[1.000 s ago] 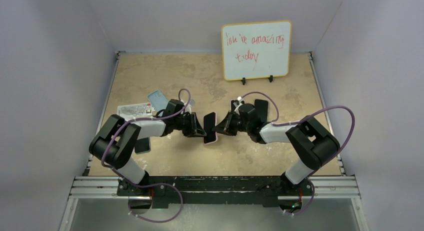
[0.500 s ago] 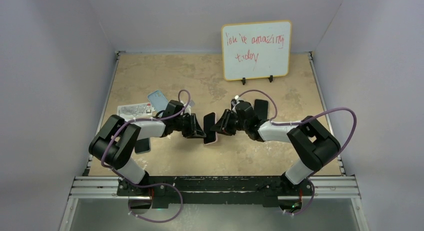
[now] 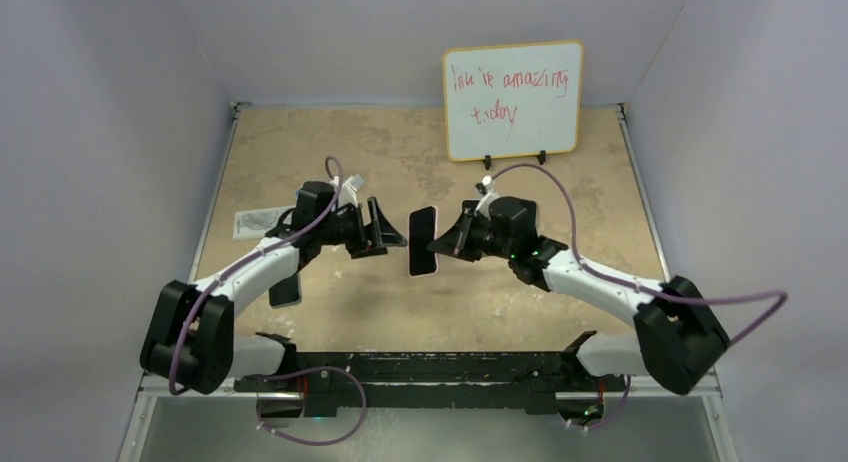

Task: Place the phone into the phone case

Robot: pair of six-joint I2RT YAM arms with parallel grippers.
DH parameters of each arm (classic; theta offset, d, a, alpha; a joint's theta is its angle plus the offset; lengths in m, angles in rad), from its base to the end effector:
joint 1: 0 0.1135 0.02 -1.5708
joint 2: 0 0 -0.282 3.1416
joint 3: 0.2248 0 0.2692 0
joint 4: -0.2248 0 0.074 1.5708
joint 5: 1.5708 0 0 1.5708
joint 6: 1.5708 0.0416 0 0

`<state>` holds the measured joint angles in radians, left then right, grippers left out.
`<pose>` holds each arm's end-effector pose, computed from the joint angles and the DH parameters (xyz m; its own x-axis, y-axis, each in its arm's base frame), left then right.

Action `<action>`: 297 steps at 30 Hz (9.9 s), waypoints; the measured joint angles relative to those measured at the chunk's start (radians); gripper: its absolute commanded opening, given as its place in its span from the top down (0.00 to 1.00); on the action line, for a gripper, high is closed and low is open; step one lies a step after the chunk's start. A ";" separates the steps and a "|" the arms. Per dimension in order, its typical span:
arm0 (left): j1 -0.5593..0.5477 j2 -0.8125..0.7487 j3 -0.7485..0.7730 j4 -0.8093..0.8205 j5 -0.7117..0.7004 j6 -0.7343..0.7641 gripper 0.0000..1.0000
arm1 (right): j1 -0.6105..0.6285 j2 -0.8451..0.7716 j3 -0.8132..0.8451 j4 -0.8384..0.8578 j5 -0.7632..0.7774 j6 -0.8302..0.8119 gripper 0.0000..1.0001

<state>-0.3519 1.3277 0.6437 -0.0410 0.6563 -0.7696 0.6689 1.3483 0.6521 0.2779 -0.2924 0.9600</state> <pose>0.2480 -0.1181 0.1970 -0.9354 -0.2438 -0.2560 0.0709 0.5801 -0.8115 0.2292 0.1965 0.2201 -0.8385 0.3371 -0.4282 -0.1980 0.5435 0.8157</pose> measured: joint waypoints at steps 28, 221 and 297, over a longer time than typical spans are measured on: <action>0.022 -0.129 -0.114 0.815 0.335 -0.548 0.66 | -0.002 -0.217 -0.117 0.495 -0.183 0.166 1.00; 0.174 0.555 0.775 -0.480 -0.629 0.315 0.32 | 0.020 -0.597 0.027 -0.401 0.115 -0.180 0.01; 0.100 0.235 0.341 -0.602 -0.425 0.245 0.17 | 0.020 -0.595 -0.021 -0.348 0.114 -0.167 0.01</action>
<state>-0.2520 1.5627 0.9844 -0.6434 0.2314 -0.5247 0.6888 0.7528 0.6315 -0.0700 -0.1787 0.7929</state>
